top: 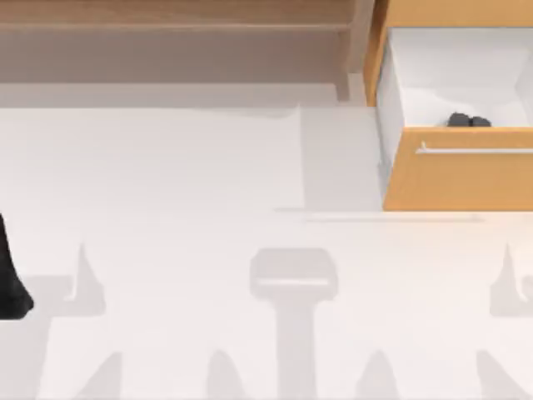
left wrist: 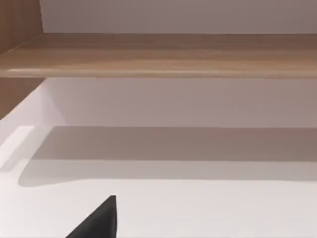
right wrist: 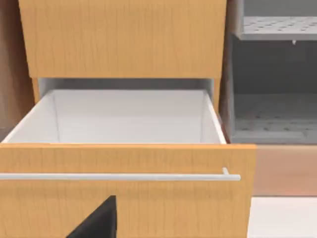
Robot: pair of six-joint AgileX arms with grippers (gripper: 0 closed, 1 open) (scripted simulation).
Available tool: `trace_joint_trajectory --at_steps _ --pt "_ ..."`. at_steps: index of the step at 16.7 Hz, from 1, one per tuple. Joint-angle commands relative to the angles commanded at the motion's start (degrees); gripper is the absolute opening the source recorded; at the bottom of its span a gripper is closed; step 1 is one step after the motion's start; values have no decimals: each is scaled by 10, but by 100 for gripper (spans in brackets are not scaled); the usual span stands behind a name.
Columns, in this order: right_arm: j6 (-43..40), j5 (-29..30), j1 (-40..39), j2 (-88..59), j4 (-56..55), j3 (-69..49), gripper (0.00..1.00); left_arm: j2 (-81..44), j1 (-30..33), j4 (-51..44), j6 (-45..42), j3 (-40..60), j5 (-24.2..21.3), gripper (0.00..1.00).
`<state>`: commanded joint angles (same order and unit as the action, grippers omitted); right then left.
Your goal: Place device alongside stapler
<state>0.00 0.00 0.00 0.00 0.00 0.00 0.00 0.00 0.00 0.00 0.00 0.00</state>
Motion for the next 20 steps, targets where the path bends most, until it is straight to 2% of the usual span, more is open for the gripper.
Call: trace_joint_trajectory --at_steps 4,8,12,20 --pt "4 0 -1 -17 10 -16 100 0 0 0 0 0 0 100" --pt "27 3 -9 -122 70 -113 100 0 0 0 0 0 0 100" --pt "64 7 -20 -321 167 -294 100 0 0 0 0 0 0 100" --pt "152 16 -50 -827 402 -728 100 0 0 0 0 0 0 100"
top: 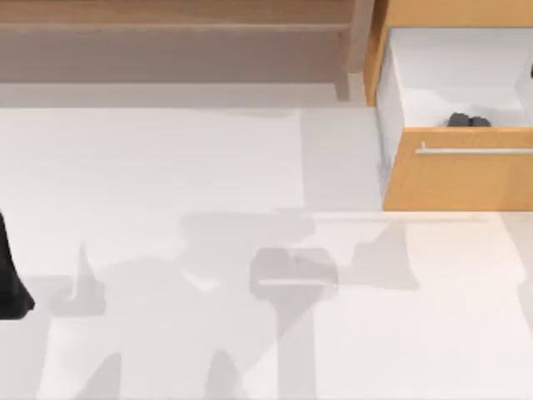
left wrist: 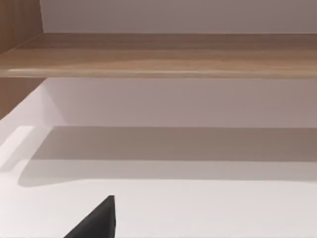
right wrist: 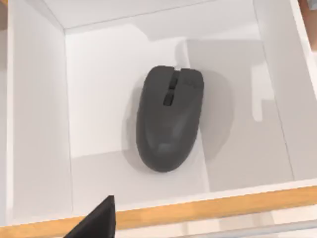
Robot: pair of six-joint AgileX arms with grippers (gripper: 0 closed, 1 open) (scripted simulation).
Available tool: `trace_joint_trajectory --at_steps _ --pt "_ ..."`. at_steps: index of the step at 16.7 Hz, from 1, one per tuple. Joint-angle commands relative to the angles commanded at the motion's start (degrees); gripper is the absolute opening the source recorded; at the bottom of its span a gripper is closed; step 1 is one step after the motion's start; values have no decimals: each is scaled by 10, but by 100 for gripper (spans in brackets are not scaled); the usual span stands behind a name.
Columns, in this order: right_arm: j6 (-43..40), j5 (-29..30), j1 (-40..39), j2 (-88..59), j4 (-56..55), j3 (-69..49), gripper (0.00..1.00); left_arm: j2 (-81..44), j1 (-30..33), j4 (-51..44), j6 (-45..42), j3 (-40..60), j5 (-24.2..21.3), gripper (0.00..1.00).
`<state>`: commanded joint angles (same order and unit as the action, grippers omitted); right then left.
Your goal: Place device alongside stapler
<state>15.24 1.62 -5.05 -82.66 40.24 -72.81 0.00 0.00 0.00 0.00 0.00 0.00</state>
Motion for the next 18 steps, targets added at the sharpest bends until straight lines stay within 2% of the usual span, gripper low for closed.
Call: trace_joint_trajectory --at_steps 5,9,14,18 --pt "49 6 -20 -274 133 -245 100 0 0 0 0 0 0 100" --pt "79 10 -31 -447 218 -393 100 0 0 0 0 0 0 100" --pt "104 11 -33 -561 275 -494 100 0 0 0 0 0 0 100" --pt "106 11 -33 -568 277 -501 100 0 0 0 0 0 0 100"
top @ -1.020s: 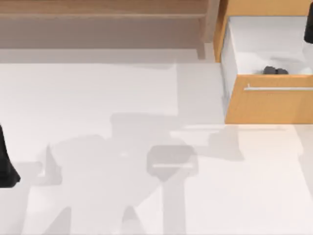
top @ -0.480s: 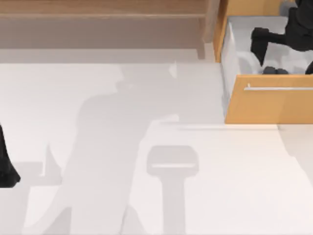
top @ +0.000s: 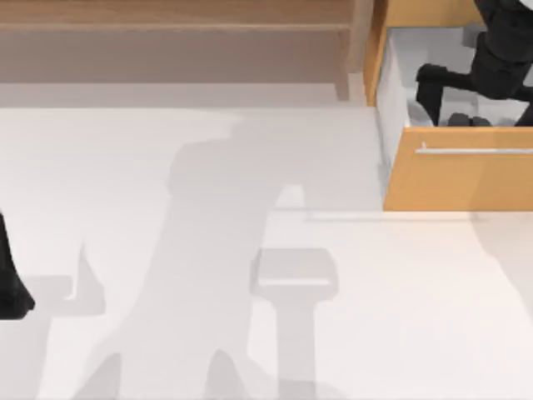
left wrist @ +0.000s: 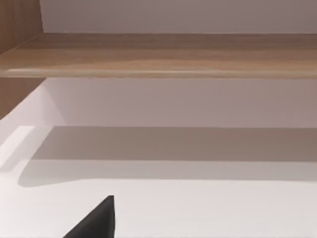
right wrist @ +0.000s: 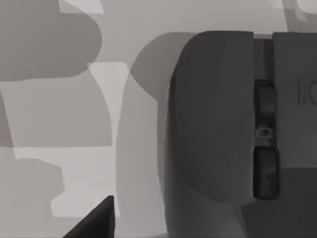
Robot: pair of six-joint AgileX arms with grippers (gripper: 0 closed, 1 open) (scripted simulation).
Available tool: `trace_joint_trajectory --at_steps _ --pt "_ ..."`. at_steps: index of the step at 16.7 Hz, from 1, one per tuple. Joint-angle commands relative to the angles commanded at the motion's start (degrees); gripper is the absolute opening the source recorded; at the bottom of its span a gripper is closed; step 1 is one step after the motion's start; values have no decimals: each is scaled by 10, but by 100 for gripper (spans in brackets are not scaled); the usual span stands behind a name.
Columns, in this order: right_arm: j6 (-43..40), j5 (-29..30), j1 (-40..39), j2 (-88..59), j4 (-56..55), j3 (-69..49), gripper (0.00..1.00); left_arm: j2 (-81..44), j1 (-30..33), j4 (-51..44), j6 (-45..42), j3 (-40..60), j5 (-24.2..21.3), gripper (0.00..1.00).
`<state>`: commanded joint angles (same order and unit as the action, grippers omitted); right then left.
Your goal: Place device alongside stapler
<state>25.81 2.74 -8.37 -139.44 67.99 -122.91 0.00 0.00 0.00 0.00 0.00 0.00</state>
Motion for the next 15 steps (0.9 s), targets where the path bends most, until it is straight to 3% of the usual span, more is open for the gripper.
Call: trace_joint_trajectory --at_steps 15 --pt "-2 0 2 -4 -30 25 100 0 0 0 0 0 0 100"
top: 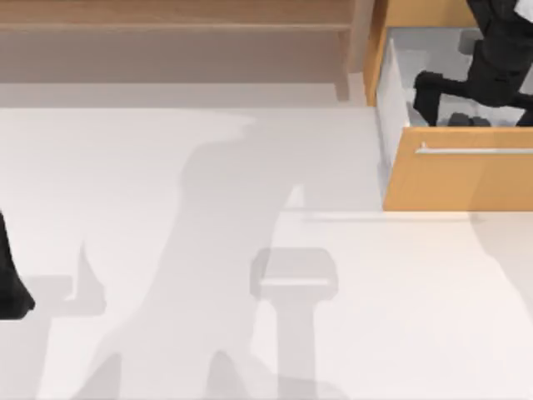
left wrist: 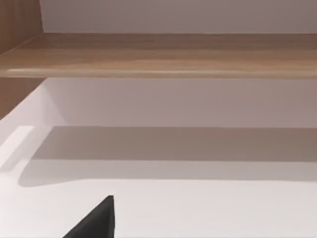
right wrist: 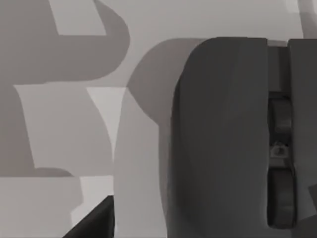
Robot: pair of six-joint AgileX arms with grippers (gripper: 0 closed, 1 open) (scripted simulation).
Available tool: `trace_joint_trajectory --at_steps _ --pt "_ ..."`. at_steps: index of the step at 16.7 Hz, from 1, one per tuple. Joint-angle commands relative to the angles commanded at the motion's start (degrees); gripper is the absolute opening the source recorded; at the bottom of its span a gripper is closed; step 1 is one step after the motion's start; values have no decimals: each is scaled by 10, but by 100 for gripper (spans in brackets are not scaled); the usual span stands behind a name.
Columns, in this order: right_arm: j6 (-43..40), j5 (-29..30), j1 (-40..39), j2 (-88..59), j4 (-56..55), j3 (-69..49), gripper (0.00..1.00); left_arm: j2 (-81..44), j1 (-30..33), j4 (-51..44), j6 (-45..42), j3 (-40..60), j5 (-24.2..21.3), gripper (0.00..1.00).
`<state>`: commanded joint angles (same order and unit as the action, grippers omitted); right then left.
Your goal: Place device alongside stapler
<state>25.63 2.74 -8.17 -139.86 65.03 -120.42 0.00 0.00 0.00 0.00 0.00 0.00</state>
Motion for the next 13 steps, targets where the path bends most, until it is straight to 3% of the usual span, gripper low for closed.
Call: trace_joint_trajectory --at_steps 13 --pt "1 0 -1 -13 -24 11 100 0 0 0 0 0 0 100"
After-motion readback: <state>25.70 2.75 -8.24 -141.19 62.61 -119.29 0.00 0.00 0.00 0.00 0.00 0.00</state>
